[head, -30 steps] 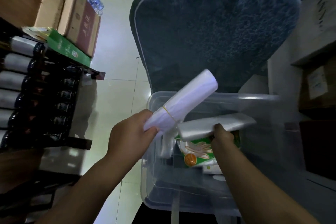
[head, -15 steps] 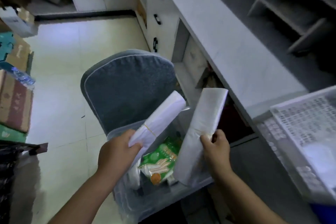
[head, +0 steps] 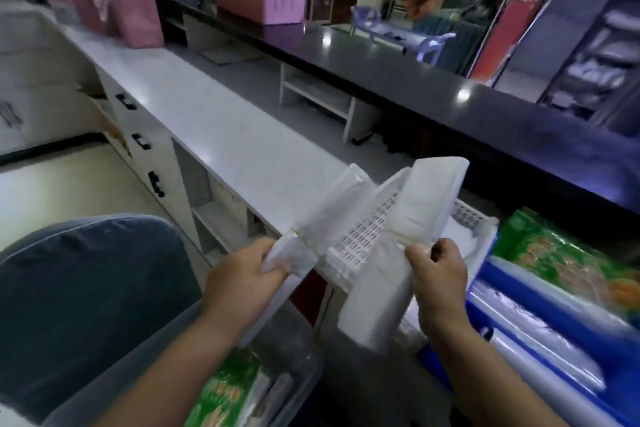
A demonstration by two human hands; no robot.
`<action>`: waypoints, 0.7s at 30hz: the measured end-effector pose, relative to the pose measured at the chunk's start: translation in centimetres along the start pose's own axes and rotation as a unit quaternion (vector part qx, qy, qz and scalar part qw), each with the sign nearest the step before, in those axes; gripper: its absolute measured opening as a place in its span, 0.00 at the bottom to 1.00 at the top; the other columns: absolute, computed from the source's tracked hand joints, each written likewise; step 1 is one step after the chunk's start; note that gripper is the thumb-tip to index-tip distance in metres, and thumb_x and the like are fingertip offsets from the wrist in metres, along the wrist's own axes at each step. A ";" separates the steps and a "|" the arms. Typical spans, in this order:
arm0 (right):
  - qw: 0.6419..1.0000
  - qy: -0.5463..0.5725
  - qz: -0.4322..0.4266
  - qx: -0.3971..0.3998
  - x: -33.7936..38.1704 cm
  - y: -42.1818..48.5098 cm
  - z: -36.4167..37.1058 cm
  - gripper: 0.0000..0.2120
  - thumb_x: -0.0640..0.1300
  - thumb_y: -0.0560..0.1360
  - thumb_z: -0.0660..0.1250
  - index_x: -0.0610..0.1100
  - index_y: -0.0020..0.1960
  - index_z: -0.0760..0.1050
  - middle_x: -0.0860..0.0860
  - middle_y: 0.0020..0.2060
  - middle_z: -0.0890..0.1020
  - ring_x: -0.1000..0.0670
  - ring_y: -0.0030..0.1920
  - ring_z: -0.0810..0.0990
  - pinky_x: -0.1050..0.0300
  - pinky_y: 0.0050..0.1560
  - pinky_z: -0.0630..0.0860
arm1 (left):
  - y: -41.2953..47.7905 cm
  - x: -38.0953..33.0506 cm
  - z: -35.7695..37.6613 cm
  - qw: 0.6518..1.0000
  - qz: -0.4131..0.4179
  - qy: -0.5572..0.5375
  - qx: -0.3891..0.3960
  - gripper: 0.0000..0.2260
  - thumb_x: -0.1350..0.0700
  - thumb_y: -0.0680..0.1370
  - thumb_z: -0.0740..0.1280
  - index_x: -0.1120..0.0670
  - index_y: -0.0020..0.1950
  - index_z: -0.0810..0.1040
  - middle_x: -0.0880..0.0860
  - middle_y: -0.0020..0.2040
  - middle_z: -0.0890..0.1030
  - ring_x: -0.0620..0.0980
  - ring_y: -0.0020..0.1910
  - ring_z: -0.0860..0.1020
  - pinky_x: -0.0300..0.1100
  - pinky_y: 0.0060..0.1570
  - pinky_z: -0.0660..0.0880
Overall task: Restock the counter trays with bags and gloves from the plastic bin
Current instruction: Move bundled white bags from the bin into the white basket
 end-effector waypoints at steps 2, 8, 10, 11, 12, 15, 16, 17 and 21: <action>0.999 0.017 0.014 -0.023 -0.8 2.8 -2.5 0.06 0.41 0.70 0.66 0.46 0.38 0.70 0.49 0.34 0.75 0.50 0.33 0.73 0.59 0.32 0.70 | 2.2 -3.2 2.0 1.000 0.018 0.001 0.011 0.07 0.47 0.71 0.66 0.48 0.37 0.72 0.48 0.30 0.76 0.45 0.30 0.74 0.41 0.28 0.67; 0.997 0.039 0.051 -0.031 -3.2 10.5 -7.9 0.05 0.38 0.69 0.66 0.42 0.37 0.70 0.46 0.33 0.74 0.48 0.34 0.71 0.52 0.37 0.70 | 10.4 -10.8 11.3 0.996 0.022 0.032 0.079 0.10 0.48 0.70 0.65 0.54 0.36 0.71 0.51 0.32 0.77 0.52 0.33 0.76 0.43 0.29 0.66; 0.997 0.041 0.053 -0.027 -3.9 12.4 -9.1 0.06 0.37 0.69 0.66 0.43 0.37 0.70 0.46 0.33 0.74 0.48 0.34 0.71 0.53 0.36 0.69 | 12.5 -12.1 14.9 0.992 0.018 0.060 0.114 0.09 0.49 0.70 0.65 0.54 0.37 0.71 0.51 0.34 0.77 0.55 0.36 0.76 0.44 0.30 0.66; 0.997 0.039 0.056 -0.022 -4.3 13.2 -9.6 0.06 0.37 0.69 0.67 0.42 0.37 0.70 0.46 0.33 0.75 0.47 0.34 0.72 0.52 0.36 0.70 | 13.3 -12.3 16.6 0.988 0.014 0.073 0.135 0.09 0.49 0.70 0.66 0.54 0.37 0.72 0.52 0.35 0.77 0.55 0.37 0.76 0.43 0.31 0.66; 0.997 0.034 0.060 -0.017 -4.7 13.9 -9.9 0.05 0.37 0.69 0.67 0.42 0.38 0.71 0.45 0.34 0.76 0.47 0.34 0.72 0.52 0.36 0.70 | 13.9 -12.3 18.2 0.984 0.009 0.084 0.157 0.09 0.49 0.69 0.67 0.54 0.38 0.72 0.51 0.36 0.77 0.55 0.38 0.76 0.43 0.31 0.66; 0.996 0.030 0.080 -0.001 -5.8 15.4 -10.5 0.04 0.37 0.69 0.67 0.43 0.41 0.72 0.43 0.38 0.78 0.45 0.38 0.76 0.49 0.38 0.73 | 14.9 -11.7 21.4 0.974 -0.010 0.097 0.206 0.08 0.50 0.68 0.68 0.52 0.42 0.75 0.52 0.40 0.79 0.54 0.40 0.78 0.41 0.33 0.68; 0.996 0.030 0.087 0.001 -6.1 15.7 -10.6 0.03 0.38 0.69 0.67 0.42 0.41 0.72 0.42 0.39 0.78 0.44 0.39 0.76 0.48 0.40 0.74 | 15.1 -11.4 21.9 0.972 -0.017 0.101 0.211 0.08 0.51 0.68 0.68 0.53 0.44 0.76 0.52 0.42 0.80 0.54 0.42 0.78 0.41 0.34 0.70; 0.995 0.027 0.094 0.004 -6.3 16.0 -10.6 0.03 0.38 0.70 0.67 0.42 0.42 0.72 0.42 0.40 0.79 0.43 0.40 0.77 0.46 0.41 0.75 | 15.3 -11.1 22.3 0.971 -0.023 0.107 0.213 0.09 0.51 0.69 0.68 0.53 0.46 0.76 0.53 0.44 0.81 0.54 0.43 0.78 0.41 0.36 0.70; 0.993 0.015 0.113 0.017 -6.8 16.8 -9.8 0.05 0.38 0.70 0.67 0.43 0.43 0.72 0.42 0.42 0.79 0.40 0.43 0.78 0.40 0.47 0.78 | 15.6 -11.6 22.8 0.958 0.026 0.211 0.191 0.14 0.52 0.75 0.64 0.53 0.59 0.69 0.54 0.54 0.77 0.56 0.48 0.78 0.46 0.41 0.73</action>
Point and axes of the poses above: each hand's wrist, its own y-axis towards the middle knuckle, its own z-axis out of the palm, x = y × z, the point moved 9 cm from there along y, towards the middle knuckle
